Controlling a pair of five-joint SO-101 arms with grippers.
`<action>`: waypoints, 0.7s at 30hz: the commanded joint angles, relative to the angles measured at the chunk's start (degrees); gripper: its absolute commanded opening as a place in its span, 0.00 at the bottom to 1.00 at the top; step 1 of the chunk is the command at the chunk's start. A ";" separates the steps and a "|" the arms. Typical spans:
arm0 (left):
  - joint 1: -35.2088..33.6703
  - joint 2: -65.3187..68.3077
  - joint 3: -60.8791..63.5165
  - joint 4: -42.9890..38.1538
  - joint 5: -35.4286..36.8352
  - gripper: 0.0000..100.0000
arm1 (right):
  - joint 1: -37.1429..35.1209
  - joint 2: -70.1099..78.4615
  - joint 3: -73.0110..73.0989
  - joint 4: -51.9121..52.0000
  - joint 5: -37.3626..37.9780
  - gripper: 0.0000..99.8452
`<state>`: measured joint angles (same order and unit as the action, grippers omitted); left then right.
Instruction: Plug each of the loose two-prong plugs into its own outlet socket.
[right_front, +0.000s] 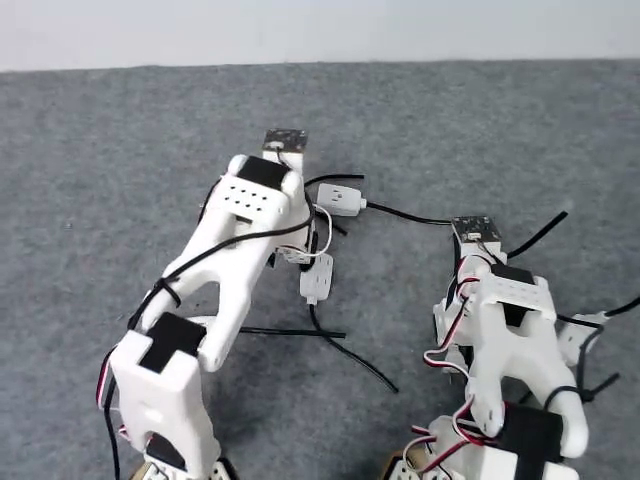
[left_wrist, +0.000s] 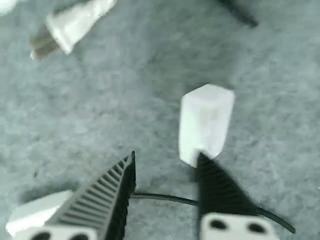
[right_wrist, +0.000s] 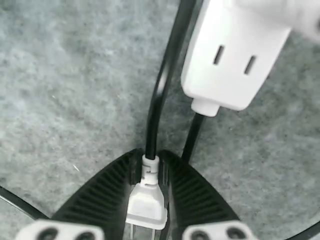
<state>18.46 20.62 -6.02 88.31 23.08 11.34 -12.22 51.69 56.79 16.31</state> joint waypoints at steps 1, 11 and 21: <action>1.58 -3.34 0.66 -4.31 -0.97 0.02 | -0.22 -1.63 -1.23 -0.75 0.70 0.01; 3.16 -1.67 0.92 -9.58 1.23 0.01 | -0.31 -1.80 -1.23 -0.75 0.79 0.01; 7.82 -4.57 13.85 -27.25 1.23 0.01 | -0.13 -1.71 -1.23 -0.66 2.11 0.01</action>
<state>25.58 19.03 5.05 67.21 23.69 11.34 -12.22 51.69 56.79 17.63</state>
